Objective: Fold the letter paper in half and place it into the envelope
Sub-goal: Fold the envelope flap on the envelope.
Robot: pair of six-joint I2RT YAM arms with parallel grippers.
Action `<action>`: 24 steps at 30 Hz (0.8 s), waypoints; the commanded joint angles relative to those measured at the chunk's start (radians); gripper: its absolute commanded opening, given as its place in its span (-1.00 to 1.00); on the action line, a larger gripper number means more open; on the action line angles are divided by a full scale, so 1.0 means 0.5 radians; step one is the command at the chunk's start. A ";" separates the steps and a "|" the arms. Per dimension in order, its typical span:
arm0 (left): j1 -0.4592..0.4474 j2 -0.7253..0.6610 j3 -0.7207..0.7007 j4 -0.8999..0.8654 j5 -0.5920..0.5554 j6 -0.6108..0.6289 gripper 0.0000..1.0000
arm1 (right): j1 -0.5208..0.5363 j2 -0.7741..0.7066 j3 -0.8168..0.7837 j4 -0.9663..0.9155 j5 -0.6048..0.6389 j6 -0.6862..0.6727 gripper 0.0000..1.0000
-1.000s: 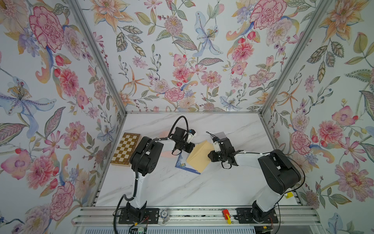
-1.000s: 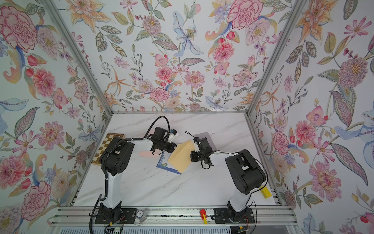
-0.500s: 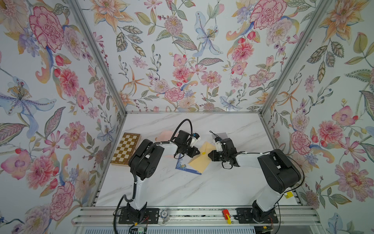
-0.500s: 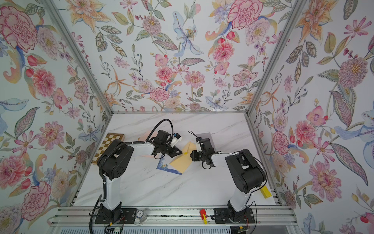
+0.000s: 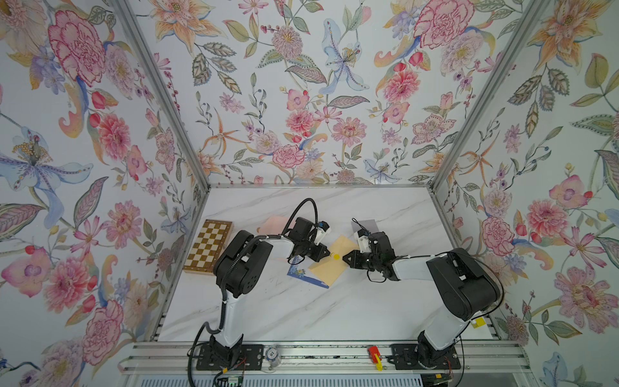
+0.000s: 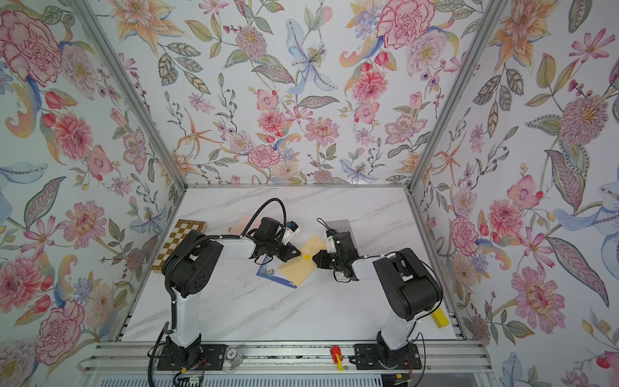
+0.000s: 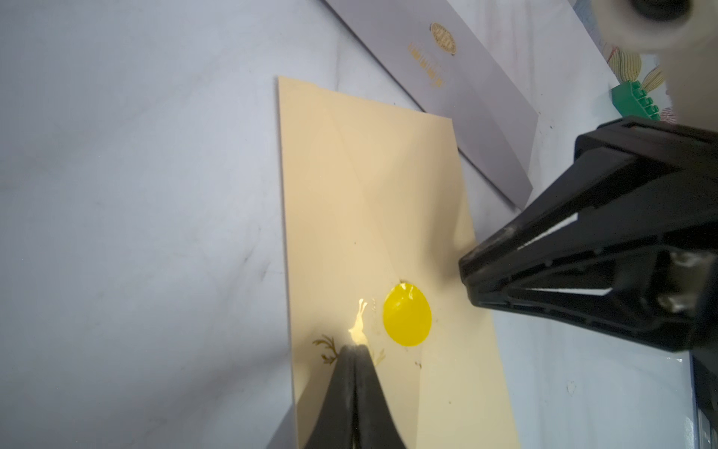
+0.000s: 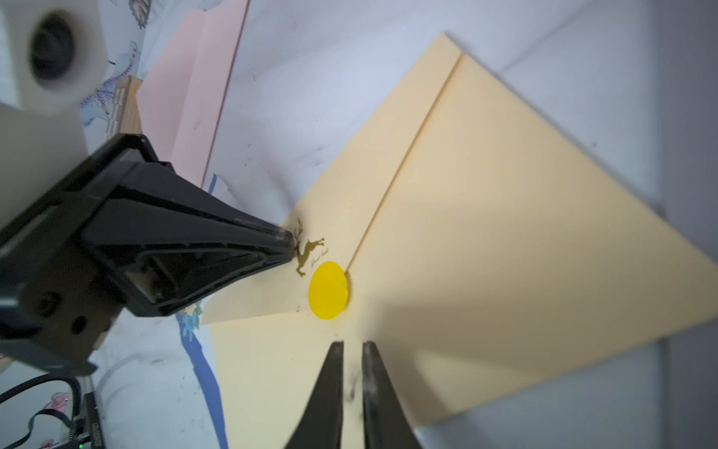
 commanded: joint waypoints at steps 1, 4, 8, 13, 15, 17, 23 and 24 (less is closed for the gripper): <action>-0.020 0.057 -0.054 -0.090 -0.156 0.015 -0.89 | -0.003 -0.068 0.051 0.105 -0.124 0.083 -0.73; -0.023 0.071 -0.044 -0.089 -0.163 0.010 -0.91 | -0.001 -0.011 0.122 0.073 -0.164 0.095 -0.72; -0.030 0.076 -0.048 -0.091 -0.171 0.013 -0.93 | -0.001 0.136 0.194 0.080 -0.220 0.156 -0.74; -0.035 0.080 -0.056 -0.091 -0.177 0.007 -1.00 | 0.008 0.279 0.240 0.138 -0.259 0.217 -0.77; -0.038 0.084 -0.053 -0.088 -0.176 0.004 -1.00 | 0.020 0.317 0.258 0.119 -0.268 0.223 -0.78; -0.039 0.084 -0.053 -0.083 -0.179 0.001 -1.00 | 0.032 0.338 0.266 0.069 -0.249 0.217 -0.78; -0.040 0.071 -0.060 -0.086 -0.210 -0.002 -1.00 | 0.029 0.317 0.198 -0.205 -0.082 0.167 -0.79; -0.038 0.071 -0.059 -0.089 -0.207 -0.001 -1.00 | 0.021 0.308 0.182 -0.241 -0.059 0.161 -0.79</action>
